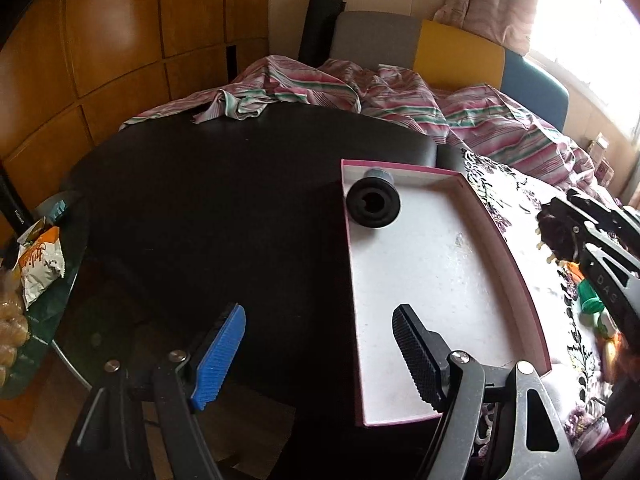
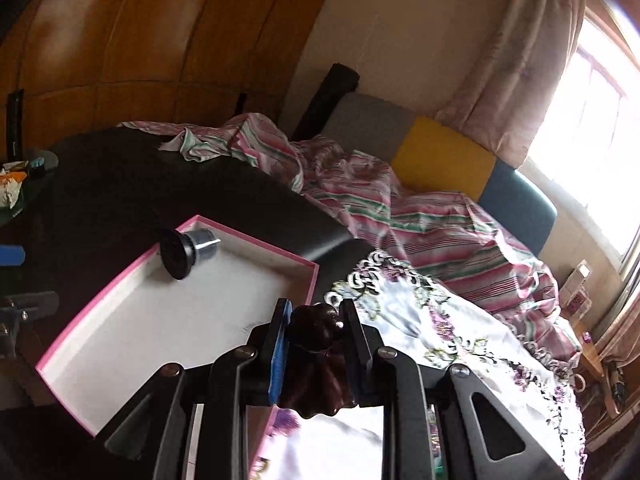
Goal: Organize rigid objects
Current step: 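Carry the brown pumpkin into the tray and open the right tool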
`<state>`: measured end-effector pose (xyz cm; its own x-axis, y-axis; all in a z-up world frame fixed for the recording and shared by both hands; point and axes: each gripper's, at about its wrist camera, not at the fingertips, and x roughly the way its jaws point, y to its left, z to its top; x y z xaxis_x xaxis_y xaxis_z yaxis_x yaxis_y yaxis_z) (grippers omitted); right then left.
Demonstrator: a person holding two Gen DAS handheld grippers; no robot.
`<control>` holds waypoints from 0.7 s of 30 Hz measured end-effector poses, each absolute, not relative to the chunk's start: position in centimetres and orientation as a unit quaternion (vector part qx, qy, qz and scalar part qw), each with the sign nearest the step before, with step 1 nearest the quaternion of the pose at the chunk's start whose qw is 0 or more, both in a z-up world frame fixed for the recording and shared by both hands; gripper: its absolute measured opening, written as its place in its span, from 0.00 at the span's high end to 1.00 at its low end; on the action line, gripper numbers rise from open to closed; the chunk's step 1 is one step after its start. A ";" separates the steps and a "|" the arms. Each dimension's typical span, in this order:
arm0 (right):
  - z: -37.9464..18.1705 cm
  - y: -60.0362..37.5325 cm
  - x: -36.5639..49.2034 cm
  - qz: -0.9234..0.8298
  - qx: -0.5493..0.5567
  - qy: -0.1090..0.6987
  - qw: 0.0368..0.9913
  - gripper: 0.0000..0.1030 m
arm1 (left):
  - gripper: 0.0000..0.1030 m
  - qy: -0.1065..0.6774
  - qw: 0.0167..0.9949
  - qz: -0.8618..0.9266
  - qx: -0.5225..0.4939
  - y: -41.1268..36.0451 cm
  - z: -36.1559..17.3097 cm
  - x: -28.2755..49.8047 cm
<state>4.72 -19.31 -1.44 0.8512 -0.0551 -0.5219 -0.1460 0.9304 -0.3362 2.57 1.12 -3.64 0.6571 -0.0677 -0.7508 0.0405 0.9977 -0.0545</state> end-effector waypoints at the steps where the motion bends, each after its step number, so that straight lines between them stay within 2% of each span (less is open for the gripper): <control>1: -1.5 -19.1 4.9 0.028 -0.182 0.275 0.944 0.77 | 0.25 0.411 0.911 -0.028 -0.017 1.4 -3.6 2.5; 11: -3.0 -16.0 10.0 0.096 -0.073 0.370 0.921 0.77 | 0.25 0.393 0.919 -0.010 -0.022 2.9 -2.6 2.2; 21: -7.3 -11.7 14.5 0.099 -0.065 0.434 0.893 0.77 | 0.25 0.382 0.924 -0.016 -0.017 3.2 -2.1 2.3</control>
